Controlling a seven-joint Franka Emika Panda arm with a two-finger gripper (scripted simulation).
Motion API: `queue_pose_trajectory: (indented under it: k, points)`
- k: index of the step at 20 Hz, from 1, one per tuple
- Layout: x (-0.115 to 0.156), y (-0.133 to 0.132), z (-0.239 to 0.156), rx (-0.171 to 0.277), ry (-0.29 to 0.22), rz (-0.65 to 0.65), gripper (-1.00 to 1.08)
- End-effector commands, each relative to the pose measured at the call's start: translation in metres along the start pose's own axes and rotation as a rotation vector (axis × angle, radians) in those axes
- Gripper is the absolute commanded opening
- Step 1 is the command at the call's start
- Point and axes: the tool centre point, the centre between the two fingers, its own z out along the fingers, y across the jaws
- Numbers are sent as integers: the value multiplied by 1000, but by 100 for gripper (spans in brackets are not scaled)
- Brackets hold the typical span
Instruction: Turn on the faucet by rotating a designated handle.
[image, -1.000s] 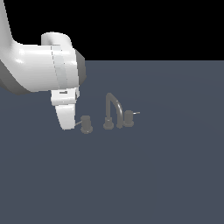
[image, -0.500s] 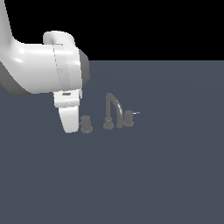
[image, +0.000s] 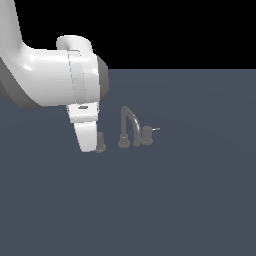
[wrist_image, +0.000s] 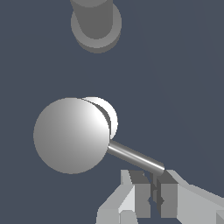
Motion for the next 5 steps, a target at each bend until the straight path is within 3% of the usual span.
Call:
queue_pose_trajectory:
  k: [1,5]
  points:
    - [42,0,-1,1,13,51,-100]
    - [65,0,-2,-1,17,67,-100]
